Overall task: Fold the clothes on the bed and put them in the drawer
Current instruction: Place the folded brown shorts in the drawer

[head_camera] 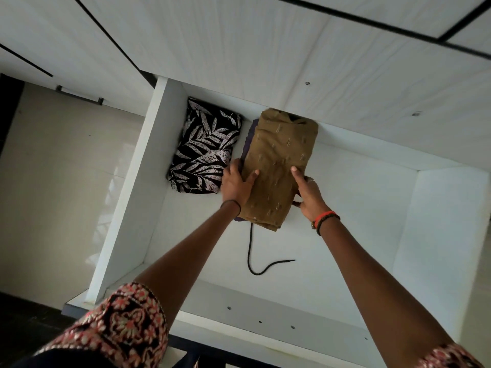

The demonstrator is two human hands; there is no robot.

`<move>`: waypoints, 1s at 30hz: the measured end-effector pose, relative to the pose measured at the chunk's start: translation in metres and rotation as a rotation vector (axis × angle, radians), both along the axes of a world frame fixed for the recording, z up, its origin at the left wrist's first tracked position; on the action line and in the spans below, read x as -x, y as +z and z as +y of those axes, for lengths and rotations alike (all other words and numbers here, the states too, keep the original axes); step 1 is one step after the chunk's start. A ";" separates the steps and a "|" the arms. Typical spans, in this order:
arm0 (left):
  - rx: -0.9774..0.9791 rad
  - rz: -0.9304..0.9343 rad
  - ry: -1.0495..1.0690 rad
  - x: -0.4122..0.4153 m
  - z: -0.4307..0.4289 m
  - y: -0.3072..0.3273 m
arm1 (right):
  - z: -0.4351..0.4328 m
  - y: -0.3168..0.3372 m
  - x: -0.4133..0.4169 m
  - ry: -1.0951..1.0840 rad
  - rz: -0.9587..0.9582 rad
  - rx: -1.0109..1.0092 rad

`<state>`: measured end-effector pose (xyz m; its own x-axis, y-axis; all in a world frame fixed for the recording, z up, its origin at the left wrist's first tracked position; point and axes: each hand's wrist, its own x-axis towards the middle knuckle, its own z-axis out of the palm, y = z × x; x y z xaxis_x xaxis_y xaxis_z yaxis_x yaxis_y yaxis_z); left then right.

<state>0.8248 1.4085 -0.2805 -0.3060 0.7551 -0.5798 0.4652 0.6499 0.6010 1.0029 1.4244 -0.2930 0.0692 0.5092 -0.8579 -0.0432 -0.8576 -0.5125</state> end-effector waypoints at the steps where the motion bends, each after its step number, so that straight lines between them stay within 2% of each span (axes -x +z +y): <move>1: -0.067 0.035 -0.023 -0.001 -0.011 0.003 | -0.009 0.000 -0.001 -0.031 -0.033 0.002; 4: -0.300 0.162 -0.281 -0.002 -0.033 0.007 | -0.047 -0.013 -0.008 -0.079 -0.298 0.069; 6: -0.357 0.201 -0.516 -0.002 -0.040 0.004 | -0.083 -0.026 -0.012 -0.026 -0.421 0.199; 9: -0.285 0.233 -0.684 0.000 -0.044 -0.005 | -0.129 -0.027 -0.005 -0.001 -0.426 0.366; 12: -0.261 0.248 -0.704 0.002 -0.044 -0.010 | -0.154 -0.028 0.010 0.029 -0.382 0.442; 16: -0.255 0.241 -0.711 0.002 -0.043 -0.011 | -0.164 -0.046 0.030 -0.004 -0.484 0.349; 20: -0.239 0.200 -0.702 0.004 -0.041 -0.010 | -0.151 -0.048 0.037 -0.146 -0.552 0.234; 25: -0.222 0.175 -0.712 0.007 -0.039 -0.008 | -0.111 -0.053 0.016 -0.176 -0.628 0.058; 30: -0.218 0.157 -0.718 0.011 -0.039 -0.004 | -0.051 -0.039 -0.014 -0.180 -0.617 -0.064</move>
